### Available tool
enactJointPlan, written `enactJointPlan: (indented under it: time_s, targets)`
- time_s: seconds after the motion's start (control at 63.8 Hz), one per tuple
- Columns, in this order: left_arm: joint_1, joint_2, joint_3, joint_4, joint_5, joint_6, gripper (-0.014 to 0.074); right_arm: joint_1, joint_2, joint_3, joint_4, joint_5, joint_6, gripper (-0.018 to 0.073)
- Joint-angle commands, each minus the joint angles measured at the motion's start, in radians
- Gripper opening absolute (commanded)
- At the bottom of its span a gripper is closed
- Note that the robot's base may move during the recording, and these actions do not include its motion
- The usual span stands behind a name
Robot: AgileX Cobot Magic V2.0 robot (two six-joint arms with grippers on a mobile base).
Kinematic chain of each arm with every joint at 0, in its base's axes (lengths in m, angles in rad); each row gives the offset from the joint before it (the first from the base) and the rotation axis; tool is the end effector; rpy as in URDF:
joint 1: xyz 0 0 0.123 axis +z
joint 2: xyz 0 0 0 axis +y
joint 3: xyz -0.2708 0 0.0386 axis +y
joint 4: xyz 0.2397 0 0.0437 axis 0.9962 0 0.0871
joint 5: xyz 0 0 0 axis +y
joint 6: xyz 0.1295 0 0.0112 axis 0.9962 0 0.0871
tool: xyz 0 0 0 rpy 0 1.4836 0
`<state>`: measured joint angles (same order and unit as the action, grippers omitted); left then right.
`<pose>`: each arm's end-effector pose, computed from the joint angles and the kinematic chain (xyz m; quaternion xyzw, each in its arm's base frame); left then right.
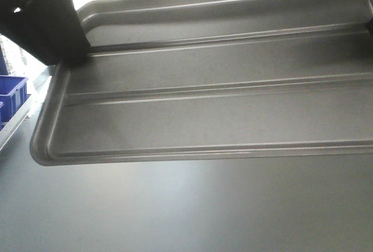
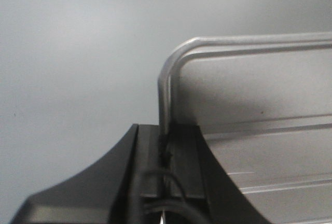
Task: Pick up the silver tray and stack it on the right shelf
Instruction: 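Hold the tray raised in both grippers while the base drives to another shelf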
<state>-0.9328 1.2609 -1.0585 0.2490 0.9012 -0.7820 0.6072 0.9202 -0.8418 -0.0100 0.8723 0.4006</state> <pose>0.1789 -0.1991 0.2798 0.1192 0.9481 -0.1302 0.2645 0.1594 0.1096 0.2878 -0.0984 0.9329 0.1631 0.3055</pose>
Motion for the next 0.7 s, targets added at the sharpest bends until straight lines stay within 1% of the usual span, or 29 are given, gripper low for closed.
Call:
enactJointPlan:
  time_s: [0.0, 0.689]
  targets:
    - [-0.007, -0.028, -0.032, 0.037, -0.01, 0.015, -0.0093, 0.001, -0.013, -0.028, -0.033, -0.054, -0.021, 0.0058]
    - [-0.007, -0.008, -0.032, 0.039, -0.01, 0.015, -0.0093, 0.001, -0.013, -0.028, -0.033, -0.057, -0.021, 0.0058]
